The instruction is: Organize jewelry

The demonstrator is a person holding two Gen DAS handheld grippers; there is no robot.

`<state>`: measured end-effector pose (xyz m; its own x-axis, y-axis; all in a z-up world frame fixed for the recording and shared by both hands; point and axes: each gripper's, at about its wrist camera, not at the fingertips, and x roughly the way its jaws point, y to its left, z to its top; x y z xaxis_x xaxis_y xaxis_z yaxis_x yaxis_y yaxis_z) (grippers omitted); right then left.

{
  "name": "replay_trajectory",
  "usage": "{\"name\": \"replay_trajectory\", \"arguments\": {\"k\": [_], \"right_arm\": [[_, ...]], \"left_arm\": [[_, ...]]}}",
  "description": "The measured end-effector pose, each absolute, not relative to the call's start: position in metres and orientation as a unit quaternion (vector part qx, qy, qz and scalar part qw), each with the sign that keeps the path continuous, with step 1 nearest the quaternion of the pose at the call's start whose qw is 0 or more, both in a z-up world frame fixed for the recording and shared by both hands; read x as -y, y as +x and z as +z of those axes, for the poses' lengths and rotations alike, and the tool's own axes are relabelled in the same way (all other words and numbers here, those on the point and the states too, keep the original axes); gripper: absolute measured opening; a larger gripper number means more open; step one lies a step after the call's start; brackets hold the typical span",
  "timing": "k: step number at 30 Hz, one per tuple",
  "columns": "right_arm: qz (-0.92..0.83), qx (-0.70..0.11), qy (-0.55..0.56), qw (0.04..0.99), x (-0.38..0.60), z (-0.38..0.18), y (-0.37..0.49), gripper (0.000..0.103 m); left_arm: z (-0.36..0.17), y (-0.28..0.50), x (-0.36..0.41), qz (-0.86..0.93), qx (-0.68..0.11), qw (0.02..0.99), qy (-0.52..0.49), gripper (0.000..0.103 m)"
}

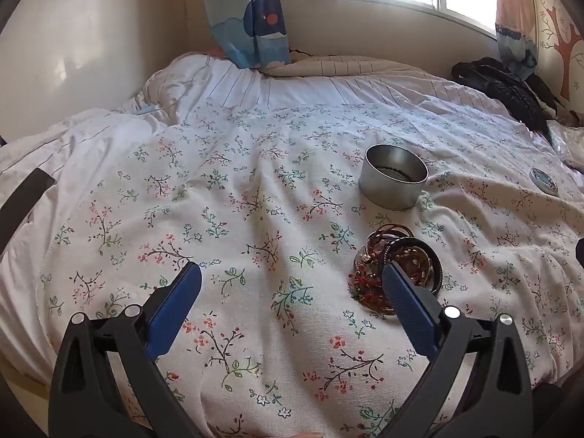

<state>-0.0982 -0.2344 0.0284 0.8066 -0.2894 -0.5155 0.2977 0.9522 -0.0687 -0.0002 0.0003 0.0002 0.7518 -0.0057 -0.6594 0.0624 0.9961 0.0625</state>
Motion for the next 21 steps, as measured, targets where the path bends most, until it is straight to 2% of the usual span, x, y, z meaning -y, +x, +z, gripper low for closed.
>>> {"name": "replay_trajectory", "arguments": {"k": [21], "right_arm": [[-0.153,-0.271,0.015,0.950,0.2336,0.0267,-0.0972,0.096]], "left_arm": [[0.0014,-0.0059,0.0017,-0.007,-0.353,0.934,0.057,0.095]]}}
